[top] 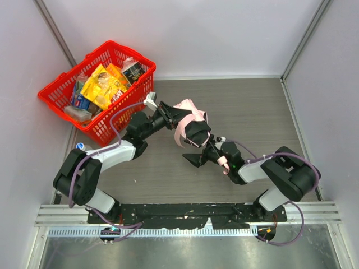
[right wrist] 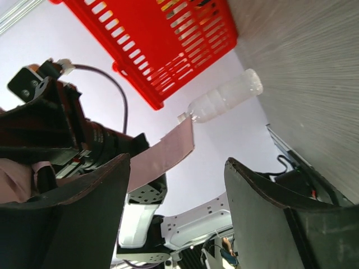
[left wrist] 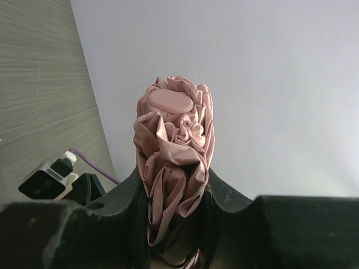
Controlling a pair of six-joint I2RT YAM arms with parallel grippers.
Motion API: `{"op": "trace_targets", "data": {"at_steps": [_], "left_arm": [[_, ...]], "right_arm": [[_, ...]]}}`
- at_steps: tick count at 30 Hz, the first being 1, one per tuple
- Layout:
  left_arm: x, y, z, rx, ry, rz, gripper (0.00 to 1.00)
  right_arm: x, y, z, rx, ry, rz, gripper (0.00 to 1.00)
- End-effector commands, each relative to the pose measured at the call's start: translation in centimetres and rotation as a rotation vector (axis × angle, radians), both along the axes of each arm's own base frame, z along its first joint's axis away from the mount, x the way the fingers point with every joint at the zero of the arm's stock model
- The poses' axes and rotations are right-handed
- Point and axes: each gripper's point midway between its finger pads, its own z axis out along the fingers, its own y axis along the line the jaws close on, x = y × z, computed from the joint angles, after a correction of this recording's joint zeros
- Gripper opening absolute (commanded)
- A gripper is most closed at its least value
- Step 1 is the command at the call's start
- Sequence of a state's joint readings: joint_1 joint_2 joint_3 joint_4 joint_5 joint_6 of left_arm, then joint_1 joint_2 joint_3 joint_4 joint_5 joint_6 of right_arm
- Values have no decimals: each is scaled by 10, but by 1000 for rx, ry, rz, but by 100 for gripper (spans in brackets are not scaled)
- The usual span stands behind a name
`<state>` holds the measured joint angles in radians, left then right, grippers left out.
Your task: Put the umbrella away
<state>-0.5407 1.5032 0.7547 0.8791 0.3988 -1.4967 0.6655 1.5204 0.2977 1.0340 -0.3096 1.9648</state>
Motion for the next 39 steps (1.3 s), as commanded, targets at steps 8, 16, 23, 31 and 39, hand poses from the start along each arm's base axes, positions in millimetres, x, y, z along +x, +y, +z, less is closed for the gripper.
{"op": "trace_targets", "data": {"at_steps": [8,16,23,31,39], "left_arm": [[-9,7,60,-125,-133,6,0],[-12,6,62,-152,-126,8,0],[-11,5,74,-156,-154,4,0],[-13,4,73,-135,-157,1,0],[-23,8,62,-123,-124,-1,0]], "right_arm": [[14,10,67,296,29,-68,69],[7,15,68,299,30,-48,59],[-7,14,54,275,54,-28,63],[-10,8,58,301,49,-45,51],[-2,9,65,363,13,-60,19]]}}
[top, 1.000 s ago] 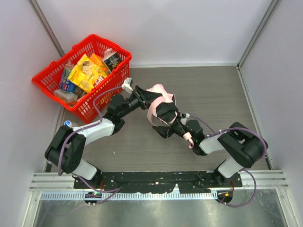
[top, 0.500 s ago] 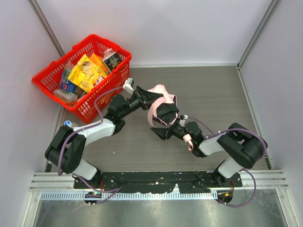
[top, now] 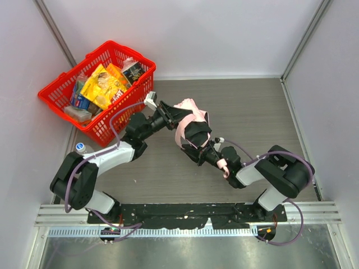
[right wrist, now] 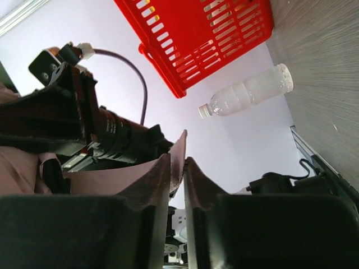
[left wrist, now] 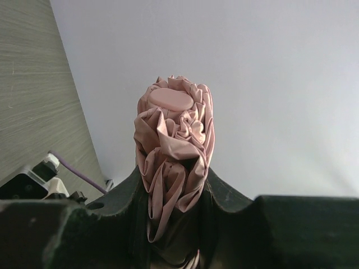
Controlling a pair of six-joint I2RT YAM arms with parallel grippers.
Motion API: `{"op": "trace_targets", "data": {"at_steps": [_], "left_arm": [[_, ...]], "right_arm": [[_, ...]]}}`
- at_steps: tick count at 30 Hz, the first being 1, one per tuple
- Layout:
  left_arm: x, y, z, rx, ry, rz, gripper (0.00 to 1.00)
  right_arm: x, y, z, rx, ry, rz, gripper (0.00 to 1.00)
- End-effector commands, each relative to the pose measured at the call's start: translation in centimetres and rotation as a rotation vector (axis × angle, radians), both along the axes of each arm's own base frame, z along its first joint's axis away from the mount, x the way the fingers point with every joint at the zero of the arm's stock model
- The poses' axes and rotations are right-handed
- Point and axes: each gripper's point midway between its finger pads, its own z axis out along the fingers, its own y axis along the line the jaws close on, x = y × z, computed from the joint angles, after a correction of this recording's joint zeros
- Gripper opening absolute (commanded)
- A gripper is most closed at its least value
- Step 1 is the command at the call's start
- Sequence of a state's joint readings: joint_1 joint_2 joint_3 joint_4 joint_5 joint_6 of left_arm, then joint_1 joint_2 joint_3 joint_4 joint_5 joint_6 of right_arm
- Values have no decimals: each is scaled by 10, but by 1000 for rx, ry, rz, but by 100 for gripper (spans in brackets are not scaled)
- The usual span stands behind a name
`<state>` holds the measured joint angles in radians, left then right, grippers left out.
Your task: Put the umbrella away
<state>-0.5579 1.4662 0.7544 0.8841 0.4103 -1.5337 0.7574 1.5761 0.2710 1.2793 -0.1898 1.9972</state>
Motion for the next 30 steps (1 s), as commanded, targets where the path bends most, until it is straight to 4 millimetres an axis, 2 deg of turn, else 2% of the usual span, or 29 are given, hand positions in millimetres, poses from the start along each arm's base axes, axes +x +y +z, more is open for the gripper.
{"op": "trace_targets", "data": {"at_steps": [1,2,3,4,5,6,8,10,13,14,15,18,19,20,21,23,26,27,28,29,30], "left_arm": [[-10,11,43,-80,-109,36,0],[-10,12,41,-77,-103,37,0],[-13,12,41,-78,-104,33,0],[-14,12,39,-76,-100,29,0],[-16,12,38,-75,-99,25,0],[-16,13,35,-70,-89,27,0],[-19,13,28,-56,-70,14,0],[-24,11,16,-20,-43,-9,0],[-30,11,-10,70,20,-33,0],[-31,12,-16,91,33,-33,0],[-34,13,-22,110,41,-35,0],[-39,17,-37,168,54,-28,0],[-41,18,-45,198,66,-28,0],[-42,19,-51,229,70,-28,0],[-42,20,-57,263,78,-28,0],[-44,22,-69,336,95,-25,0],[-44,30,-90,441,140,-1,0],[-44,32,-94,468,146,9,0],[-44,33,-98,487,154,17,0],[-45,34,-102,497,162,20,0],[-46,34,-107,502,175,23,0]], "right_arm": [[10,-3,34,254,123,-17,12],[10,-4,41,283,99,-18,2],[13,-6,36,286,100,-38,1],[14,-10,44,314,67,-52,1],[16,-12,37,299,62,-73,1],[18,-15,42,313,35,-89,1],[23,-21,37,268,-14,-114,1],[29,-29,45,221,-119,-133,1],[45,-59,55,143,-261,-226,1],[45,-63,61,131,-295,-223,1],[55,-73,57,80,-318,-253,1],[57,-80,78,37,-452,-250,1],[62,-81,78,-6,-483,-263,1],[60,-83,90,-17,-536,-273,1],[64,-81,90,-78,-578,-278,1],[65,-80,103,-134,-667,-285,1],[58,-84,130,-175,-813,-325,1],[59,-84,133,-194,-823,-330,1],[56,-85,146,-214,-882,-342,1],[56,-83,142,-241,-882,-321,1],[53,-82,153,-247,-929,-324,1]]}}
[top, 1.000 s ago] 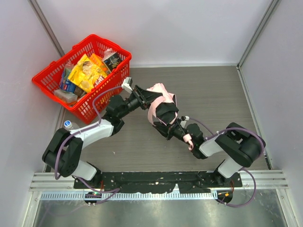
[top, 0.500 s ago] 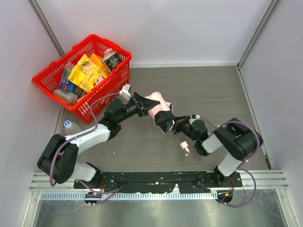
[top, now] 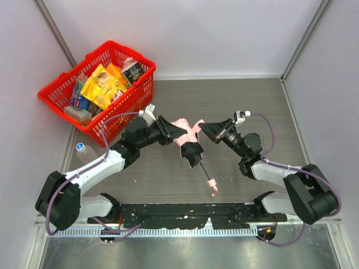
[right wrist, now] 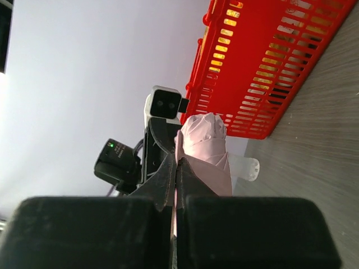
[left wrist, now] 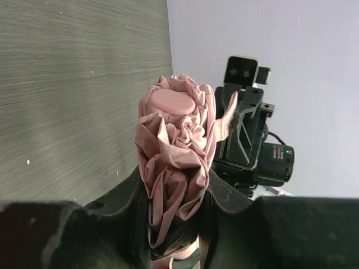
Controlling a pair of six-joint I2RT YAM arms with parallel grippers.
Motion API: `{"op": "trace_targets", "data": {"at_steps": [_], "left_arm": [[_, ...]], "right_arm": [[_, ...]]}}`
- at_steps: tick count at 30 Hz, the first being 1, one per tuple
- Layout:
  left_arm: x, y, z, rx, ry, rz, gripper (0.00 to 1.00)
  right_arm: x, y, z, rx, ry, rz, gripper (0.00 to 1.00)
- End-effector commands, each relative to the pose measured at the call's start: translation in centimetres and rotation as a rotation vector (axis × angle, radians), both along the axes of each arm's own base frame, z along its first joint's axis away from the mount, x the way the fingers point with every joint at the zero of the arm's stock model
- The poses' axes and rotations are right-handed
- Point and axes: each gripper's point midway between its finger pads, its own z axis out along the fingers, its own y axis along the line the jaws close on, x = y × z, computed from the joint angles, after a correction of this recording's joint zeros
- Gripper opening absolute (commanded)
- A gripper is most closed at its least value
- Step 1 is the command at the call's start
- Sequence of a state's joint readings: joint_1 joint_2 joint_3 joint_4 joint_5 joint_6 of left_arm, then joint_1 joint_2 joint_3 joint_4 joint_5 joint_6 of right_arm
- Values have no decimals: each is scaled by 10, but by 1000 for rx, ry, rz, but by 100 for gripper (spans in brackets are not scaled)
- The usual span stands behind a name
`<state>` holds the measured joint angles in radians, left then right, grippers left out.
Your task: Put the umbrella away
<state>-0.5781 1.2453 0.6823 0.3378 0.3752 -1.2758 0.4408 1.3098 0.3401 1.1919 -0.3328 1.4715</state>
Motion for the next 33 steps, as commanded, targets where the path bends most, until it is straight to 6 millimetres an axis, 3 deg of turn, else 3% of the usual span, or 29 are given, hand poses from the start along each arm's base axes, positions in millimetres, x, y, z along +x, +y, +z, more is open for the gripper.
{"op": "trace_targets", "data": {"at_steps": [1,6,11,17,25,29,33], "left_arm": [[-7,10,-36,151,65,21,0],[-7,17,-64,262,166,88,0],[-2,38,-98,378,306,228,0],[9,44,-130,459,363,322,0],[7,35,-142,520,372,333,0],[3,33,-142,528,389,319,0],[4,33,-141,530,392,321,0]], "right_arm": [[-3,-8,75,-55,-330,-68,1],[-10,-5,89,-63,-393,-47,1],[-23,-3,92,-57,-444,-9,1],[-47,25,85,-145,-508,81,1],[-55,64,44,-360,-494,155,1],[-57,79,35,-431,-545,192,1],[-74,98,25,-484,-589,259,1]]}}
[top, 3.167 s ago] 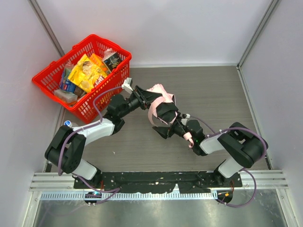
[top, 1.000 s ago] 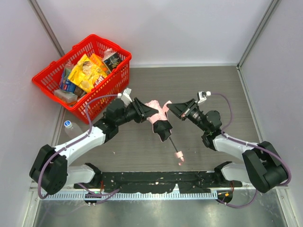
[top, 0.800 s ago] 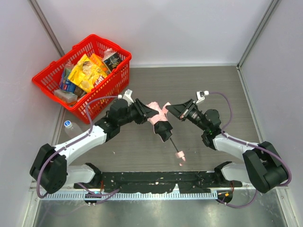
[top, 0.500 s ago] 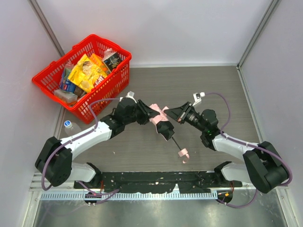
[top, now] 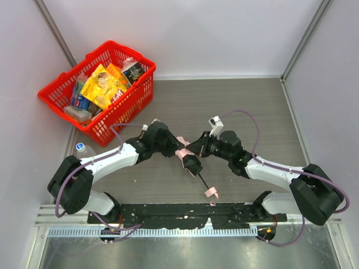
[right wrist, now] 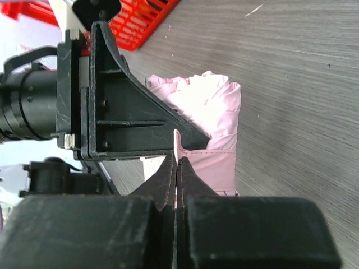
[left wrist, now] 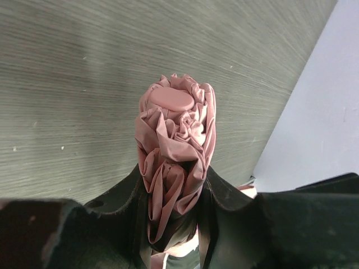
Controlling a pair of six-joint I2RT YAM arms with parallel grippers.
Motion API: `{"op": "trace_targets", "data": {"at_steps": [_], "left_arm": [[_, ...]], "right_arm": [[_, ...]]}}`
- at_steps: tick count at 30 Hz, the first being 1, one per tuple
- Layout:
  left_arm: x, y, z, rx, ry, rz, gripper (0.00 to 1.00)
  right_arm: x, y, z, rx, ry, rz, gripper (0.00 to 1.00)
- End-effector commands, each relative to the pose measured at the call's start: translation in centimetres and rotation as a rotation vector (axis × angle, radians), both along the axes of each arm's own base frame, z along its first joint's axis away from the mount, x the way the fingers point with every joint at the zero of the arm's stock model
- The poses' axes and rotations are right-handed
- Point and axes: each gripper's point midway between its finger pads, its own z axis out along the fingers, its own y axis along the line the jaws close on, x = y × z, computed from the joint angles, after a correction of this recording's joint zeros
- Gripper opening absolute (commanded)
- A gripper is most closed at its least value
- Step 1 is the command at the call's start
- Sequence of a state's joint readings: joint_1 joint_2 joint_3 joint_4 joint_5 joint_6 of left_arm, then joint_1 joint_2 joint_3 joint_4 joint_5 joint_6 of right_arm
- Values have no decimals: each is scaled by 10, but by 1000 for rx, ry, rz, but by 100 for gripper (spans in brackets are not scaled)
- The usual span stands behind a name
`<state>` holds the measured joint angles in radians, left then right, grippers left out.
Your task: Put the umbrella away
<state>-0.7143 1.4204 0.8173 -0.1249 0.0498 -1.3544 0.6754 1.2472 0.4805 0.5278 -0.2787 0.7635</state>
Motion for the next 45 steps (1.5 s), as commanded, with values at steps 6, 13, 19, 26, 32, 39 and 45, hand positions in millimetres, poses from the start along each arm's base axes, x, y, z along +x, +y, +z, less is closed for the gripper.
{"op": "trace_targets", "data": {"at_steps": [6,13,19,26,32,39,45], "left_arm": [[9,23,-42,147,58,95,0],[21,15,-34,112,-13,95,0],[14,15,-53,98,-56,72,0],[-2,31,-91,140,-1,103,0],[3,28,-96,138,10,124,0],[2,19,-94,105,22,101,0],[-3,13,-102,58,44,89,0]], "right_arm": [[-52,63,104,144,-371,287,1],[-68,76,97,127,-357,302,1],[-35,33,123,256,-334,-6,1],[-57,37,151,376,-405,113,1],[-76,54,144,363,-414,244,1],[-65,70,88,197,-367,269,1],[-59,85,43,67,-299,300,1]]}}
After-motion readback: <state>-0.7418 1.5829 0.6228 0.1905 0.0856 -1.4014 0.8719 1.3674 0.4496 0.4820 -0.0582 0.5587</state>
